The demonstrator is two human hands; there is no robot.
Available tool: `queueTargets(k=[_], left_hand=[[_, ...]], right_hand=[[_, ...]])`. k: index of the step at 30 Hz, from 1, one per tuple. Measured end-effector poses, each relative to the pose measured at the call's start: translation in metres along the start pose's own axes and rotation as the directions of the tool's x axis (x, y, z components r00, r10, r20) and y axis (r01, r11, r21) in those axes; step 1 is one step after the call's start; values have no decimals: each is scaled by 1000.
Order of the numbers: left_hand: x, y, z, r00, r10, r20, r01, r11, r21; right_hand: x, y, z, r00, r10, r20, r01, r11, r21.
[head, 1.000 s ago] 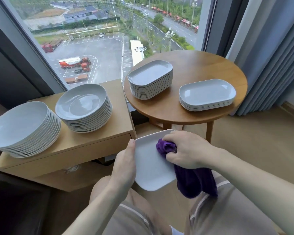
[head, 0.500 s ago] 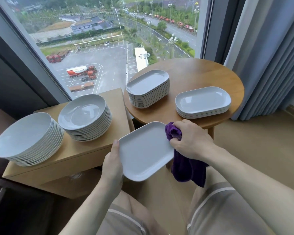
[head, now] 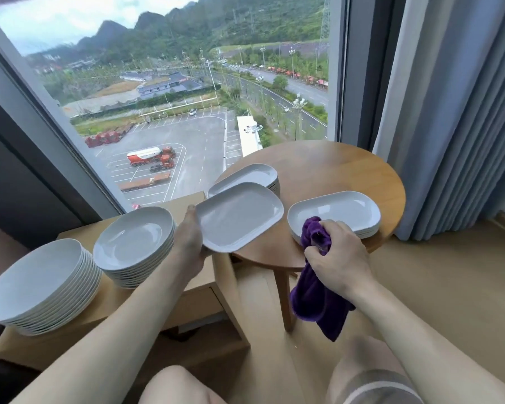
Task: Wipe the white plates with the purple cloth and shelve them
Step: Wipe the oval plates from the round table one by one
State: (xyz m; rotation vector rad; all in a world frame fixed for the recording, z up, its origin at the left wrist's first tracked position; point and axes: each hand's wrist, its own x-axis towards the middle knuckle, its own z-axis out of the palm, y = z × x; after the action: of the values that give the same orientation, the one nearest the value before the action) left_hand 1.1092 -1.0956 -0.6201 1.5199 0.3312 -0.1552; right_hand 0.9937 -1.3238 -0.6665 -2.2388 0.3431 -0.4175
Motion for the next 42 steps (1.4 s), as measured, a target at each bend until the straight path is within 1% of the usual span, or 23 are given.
queueTargets(k=[3, 8, 11, 13, 17, 20, 22, 23, 25, 29, 30, 31, 33, 34, 35, 36, 38, 39, 40, 42], left_hand=[[26, 18, 13, 1000, -8, -7, 8, 1000, 9], [73, 28, 32, 996, -93, -5, 93, 996, 10], [95, 32, 44, 993, -111, -48, 112, 993, 23], [106, 36, 50, 990, -101, -101, 109, 991, 74], [123, 45, 60, 987, -60, -148, 91, 974, 206], [134, 48, 62, 985, 36, -169, 34, 920, 391], [142, 47, 58, 982, 130, -140, -36, 844, 535], [142, 46, 56, 980, 162, -118, -66, 817, 573], [141, 40, 51, 976, 190, -106, -85, 782, 618], [127, 23, 43, 981, 185, -64, -101, 756, 647], [122, 17, 42, 979, 195, -60, -108, 742, 662], [117, 12, 42, 969, 237, -65, -129, 715, 687], [99, 0, 47, 914, 406, -32, -257, 636, 728], [87, -7, 53, 879, 475, 31, -350, 601, 719], [74, -16, 61, 865, 489, 112, -416, 574, 705], [63, -25, 71, 868, 454, 201, -450, 548, 705], [48, -47, 94, 900, 286, 328, -433, 522, 735], [44, -58, 105, 917, 193, 350, -397, 540, 742], [40, -68, 116, 929, 111, 352, -348, 583, 734], [38, -84, 132, 948, 7, 317, -240, 669, 703]], right_hand=[[7, 7, -4, 999, 34, -19, -34, 999, -3], [12, 12, -10, 997, 57, -51, -56, 998, 9], [12, 15, -12, 997, 55, -54, -55, 998, -2], [13, 17, -14, 996, 57, -65, -58, 998, -8], [15, 20, -16, 994, 83, -65, -84, 996, -7], [16, 20, -16, 994, 95, -45, -96, 995, -11], [16, 20, -15, 995, 97, -35, -97, 995, -9], [16, 20, -15, 995, 97, -32, -98, 995, -9], [15, 19, -14, 995, 95, -25, -95, 995, -13], [14, 17, -14, 996, 83, -17, -84, 996, -22], [14, 17, -14, 997, 81, -17, -82, 996, -23], [13, 18, -14, 997, 78, -19, -79, 997, -24], [14, 18, -15, 997, 74, -22, -75, 997, -24], [15, 19, -15, 997, 78, -24, -78, 997, -19], [16, 20, -16, 996, 84, -26, -84, 996, -14], [16, 20, -16, 995, 90, -30, -90, 996, -10], [18, 22, -18, 994, 98, -41, -99, 995, -4], [19, 23, -19, 994, 98, -47, -98, 995, -5], [19, 24, -20, 994, 95, -53, -96, 995, -10], [20, 25, -22, 993, 94, -67, -95, 995, -18]])
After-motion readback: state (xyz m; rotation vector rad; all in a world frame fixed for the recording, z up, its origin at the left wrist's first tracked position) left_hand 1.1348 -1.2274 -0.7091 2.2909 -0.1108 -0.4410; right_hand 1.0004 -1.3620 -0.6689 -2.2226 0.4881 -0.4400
